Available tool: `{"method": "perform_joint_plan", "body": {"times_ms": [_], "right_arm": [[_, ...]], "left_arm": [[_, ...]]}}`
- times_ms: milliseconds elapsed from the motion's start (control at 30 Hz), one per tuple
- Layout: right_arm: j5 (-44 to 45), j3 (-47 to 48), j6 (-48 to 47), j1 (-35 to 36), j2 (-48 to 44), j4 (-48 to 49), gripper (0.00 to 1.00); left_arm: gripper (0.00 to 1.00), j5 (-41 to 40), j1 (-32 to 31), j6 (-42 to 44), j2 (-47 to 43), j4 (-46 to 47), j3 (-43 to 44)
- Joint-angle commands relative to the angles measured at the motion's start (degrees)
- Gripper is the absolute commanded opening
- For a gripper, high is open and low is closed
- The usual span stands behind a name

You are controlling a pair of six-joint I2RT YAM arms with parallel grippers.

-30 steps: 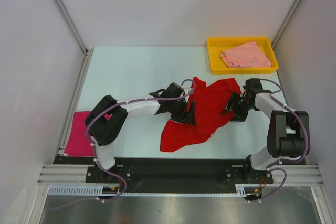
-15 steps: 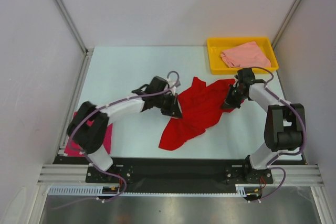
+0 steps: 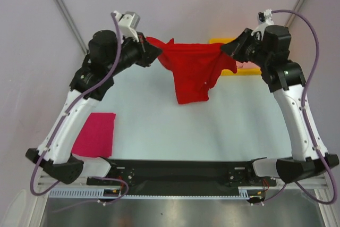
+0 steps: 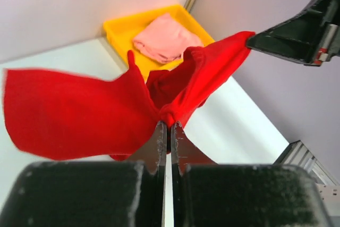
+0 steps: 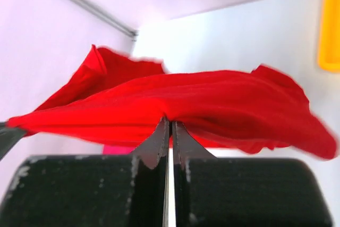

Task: Fold and stack the t-shirts
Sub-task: Flatten the tshirt out

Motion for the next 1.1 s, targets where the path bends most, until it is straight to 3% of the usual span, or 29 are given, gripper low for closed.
{"method": "perform_joint_plan", "body": {"times_ms": [0, 67, 200, 267, 300, 333, 367, 400, 433, 467, 500, 567, 733, 867, 1067], "right_arm": [[-0.2, -1.1, 1.8, 0.3, -4.7, -2.9, 0.00], [-1.0, -10.5, 2.7, 1.9, -8.3, -3.5, 0.00], [-1.9, -30.2, 7.0, 6.4, -20.0, -6.8, 0.00], [-0.8, -37.3, 9.8, 8.9, -29.4, -12.8, 0.06], [-1.2, -44.4, 12.3, 9.1, -33.3, -15.0, 0.15], [-1.9, -47.3, 13.4, 9.2, -39.4, -18.8, 0.25], [-1.9, -49.7, 13.9, 9.2, -42.5, -21.0, 0.40], [-0.6, -51.9, 14.5, 9.2, -44.7, -22.6, 0.46], [0.2, -52.4, 14.5, 9.0, -47.5, -23.8, 0.53], [2.2, -52.3, 14.5, 9.0, -47.7, -23.5, 0.65], [2.9, -51.6, 14.0, 8.9, -47.4, -22.8, 0.69], [4.3, -50.6, 12.3, 8.7, -42.3, -18.8, 0.77], [4.4, -44.5, 1.5, 2.8, -25.2, -12.0, 0.79], [-5.0, -43.2, -2.8, -5.3, -15.1, -7.0, 0.82], [-6.3, -40.7, -6.5, -7.1, -0.6, -4.0, 0.84]], "left_arm": [[0.01, -3.6, 0.4, 3.2, -6.3, -5.3, 0.5], [0.00, -4.0, 0.4, 2.2, -10.5, -5.1, -6.1], [0.00, -3.8, -0.1, -2.5, -27.2, -4.7, -24.1], [0.04, -2.6, -0.1, -6.8, -32.7, -6.4, -35.2], [0.34, -1.8, -0.3, -8.1, -37.7, -7.3, -41.2], [0.49, -1.5, -0.4, -9.4, -39.9, -8.4, -43.7], [0.57, -2.0, -0.4, -11.8, -42.2, -10.8, -45.8], [0.73, -2.1, -0.4, -12.4, -44.4, -11.5, -48.7], [0.81, -2.6, -0.4, -12.7, -47.3, -11.9, -49.5], [0.84, -3.8, -0.4, -12.7, -48.0, -12.6, -49.8], [0.85, -4.5, -0.3, -12.5, -48.2, -12.5, -49.6], [0.85, -5.5, -0.4, -11.2, -45.5, -11.3, -48.8], [0.80, -3.0, -0.3, -7.0, -29.9, -7.5, -44.1], [0.81, 0.4, -0.2, -2.1, -16.1, -2.1, -42.4], [0.82, -5.3, 2.9, 4.2, 4.0, -1.8, -38.1]]}}
